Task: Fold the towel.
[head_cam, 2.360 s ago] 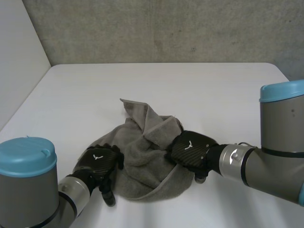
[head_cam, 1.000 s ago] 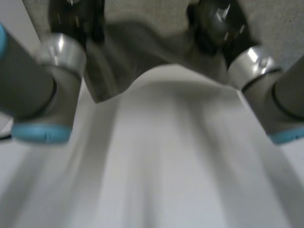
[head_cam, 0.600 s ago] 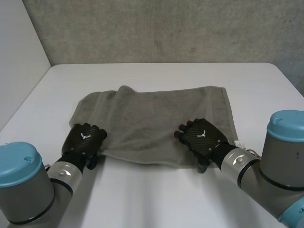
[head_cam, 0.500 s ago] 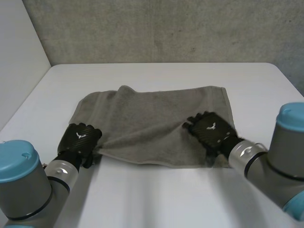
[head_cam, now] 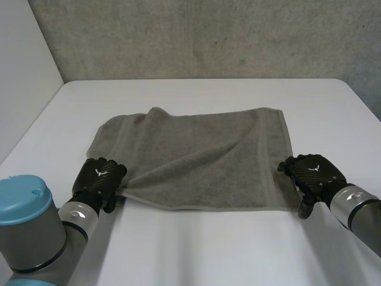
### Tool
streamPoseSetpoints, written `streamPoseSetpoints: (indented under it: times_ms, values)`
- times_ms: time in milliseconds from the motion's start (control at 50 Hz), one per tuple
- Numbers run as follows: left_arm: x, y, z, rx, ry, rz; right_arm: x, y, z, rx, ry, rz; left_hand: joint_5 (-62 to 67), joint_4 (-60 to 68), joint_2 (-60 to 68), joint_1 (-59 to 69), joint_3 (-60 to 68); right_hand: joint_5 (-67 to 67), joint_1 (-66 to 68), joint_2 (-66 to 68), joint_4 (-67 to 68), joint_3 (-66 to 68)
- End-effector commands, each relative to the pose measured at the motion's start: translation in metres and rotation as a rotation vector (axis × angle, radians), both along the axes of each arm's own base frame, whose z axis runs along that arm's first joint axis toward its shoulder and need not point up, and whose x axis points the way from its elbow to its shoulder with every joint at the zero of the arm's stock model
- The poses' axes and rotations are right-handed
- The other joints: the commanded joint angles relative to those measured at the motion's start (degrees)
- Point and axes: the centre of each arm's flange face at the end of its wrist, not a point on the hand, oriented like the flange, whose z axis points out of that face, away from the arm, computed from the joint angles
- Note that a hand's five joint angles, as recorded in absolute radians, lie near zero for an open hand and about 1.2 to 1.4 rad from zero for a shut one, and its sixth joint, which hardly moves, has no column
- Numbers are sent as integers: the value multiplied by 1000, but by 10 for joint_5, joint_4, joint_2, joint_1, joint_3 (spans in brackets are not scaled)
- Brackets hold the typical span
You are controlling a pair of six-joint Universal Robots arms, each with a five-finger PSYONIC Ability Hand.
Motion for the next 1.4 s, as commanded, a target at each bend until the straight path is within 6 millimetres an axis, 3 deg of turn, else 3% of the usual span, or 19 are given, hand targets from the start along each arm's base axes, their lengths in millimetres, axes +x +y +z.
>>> streamPoseSetpoints:
  times_ms: [20,160,420,540,760,980,1400]
  values:
    - [0,1,-1,4,-2,-1,0,-6,-2,-35,-21,13,-136,-67,-65,-34,-86,52,55,59,58,57]
    - [0,1,-1,5,-2,-1,2,-8,-16,-4,-13,20,-136,-67,-65,-34,-86,54,57,61,60,59]
    - [0,1,-1,5,-2,-1,3,-18,-19,-35,-13,18,-136,-67,-65,-34,-86,98,101,104,103,103]
    - [0,1,-1,5,-2,-1,3,-25,-18,-60,-18,17,-136,-67,-65,-34,-86,178,181,185,184,183]
    - [1,1,-1,4,-2,1,1,-29,-22,-50,-22,1,-136,-67,-65,-34,-86,178,182,185,184,184]
    - [0,2,-1,5,-2,-1,-1,-7,-9,17,-24,20,-136,-67,-65,-34,-86,27,30,34,33,32]
    - [1,2,-1,7,-1,0,2,-10,-19,-9,-22,30,-136,-67,-65,-34,-86,71,74,77,76,76]
